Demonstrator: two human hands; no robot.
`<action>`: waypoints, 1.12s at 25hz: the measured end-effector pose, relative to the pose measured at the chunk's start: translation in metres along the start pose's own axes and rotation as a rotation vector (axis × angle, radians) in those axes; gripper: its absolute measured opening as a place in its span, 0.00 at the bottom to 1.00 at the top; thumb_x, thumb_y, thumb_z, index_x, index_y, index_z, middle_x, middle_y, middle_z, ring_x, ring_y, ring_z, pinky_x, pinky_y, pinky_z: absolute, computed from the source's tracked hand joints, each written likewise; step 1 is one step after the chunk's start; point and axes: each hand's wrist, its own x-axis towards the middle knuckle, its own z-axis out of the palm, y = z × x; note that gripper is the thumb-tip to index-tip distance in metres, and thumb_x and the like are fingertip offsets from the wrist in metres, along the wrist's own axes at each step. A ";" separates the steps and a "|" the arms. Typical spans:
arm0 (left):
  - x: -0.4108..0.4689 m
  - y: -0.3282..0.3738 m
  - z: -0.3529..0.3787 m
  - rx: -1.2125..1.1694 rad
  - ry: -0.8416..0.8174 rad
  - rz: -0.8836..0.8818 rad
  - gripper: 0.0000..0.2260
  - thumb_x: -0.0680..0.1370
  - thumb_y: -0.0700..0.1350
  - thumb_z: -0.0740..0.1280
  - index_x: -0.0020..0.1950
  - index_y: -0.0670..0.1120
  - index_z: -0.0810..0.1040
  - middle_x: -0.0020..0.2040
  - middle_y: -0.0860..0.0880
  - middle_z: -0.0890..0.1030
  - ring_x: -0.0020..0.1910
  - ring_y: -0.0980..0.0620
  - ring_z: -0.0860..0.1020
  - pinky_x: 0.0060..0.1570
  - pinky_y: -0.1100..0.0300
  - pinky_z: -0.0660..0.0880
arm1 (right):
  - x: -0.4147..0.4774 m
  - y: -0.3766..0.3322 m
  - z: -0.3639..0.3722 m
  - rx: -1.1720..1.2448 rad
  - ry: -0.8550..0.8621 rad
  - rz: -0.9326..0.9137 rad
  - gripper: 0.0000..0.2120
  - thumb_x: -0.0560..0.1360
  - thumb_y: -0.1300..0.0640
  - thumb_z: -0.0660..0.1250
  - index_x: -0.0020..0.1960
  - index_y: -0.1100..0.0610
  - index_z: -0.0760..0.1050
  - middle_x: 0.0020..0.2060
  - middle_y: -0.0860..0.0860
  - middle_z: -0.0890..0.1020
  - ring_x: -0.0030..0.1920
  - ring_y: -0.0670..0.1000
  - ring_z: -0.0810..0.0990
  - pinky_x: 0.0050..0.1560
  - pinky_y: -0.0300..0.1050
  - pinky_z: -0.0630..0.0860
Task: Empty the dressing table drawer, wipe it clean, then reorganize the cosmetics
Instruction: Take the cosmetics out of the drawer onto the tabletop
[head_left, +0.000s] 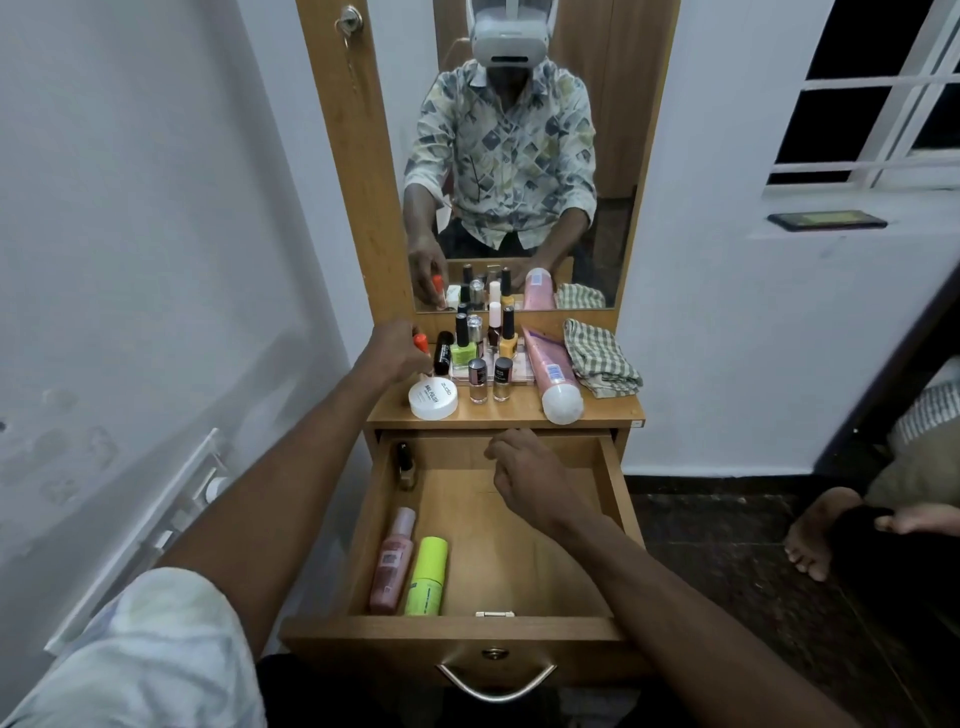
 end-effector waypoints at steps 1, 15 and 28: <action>0.000 -0.001 0.000 -0.009 0.002 0.007 0.20 0.70 0.38 0.76 0.60 0.43 0.76 0.54 0.45 0.78 0.51 0.49 0.74 0.47 0.58 0.71 | 0.000 0.000 0.001 0.004 -0.019 0.007 0.14 0.75 0.65 0.64 0.59 0.60 0.79 0.56 0.53 0.80 0.56 0.52 0.75 0.55 0.44 0.74; -0.003 -0.016 -0.001 -0.322 0.085 -0.041 0.15 0.70 0.37 0.76 0.54 0.41 0.79 0.48 0.45 0.81 0.46 0.48 0.80 0.46 0.55 0.80 | 0.002 -0.005 0.005 0.046 -0.114 -0.004 0.13 0.78 0.60 0.62 0.60 0.58 0.79 0.57 0.52 0.79 0.59 0.51 0.75 0.59 0.45 0.73; -0.005 -0.042 -0.013 -1.036 -0.101 -0.337 0.18 0.73 0.30 0.72 0.62 0.40 0.78 0.52 0.40 0.82 0.46 0.48 0.82 0.44 0.59 0.81 | 0.001 -0.003 0.005 0.086 -0.094 0.054 0.13 0.78 0.58 0.63 0.61 0.57 0.78 0.58 0.51 0.79 0.59 0.49 0.75 0.57 0.41 0.71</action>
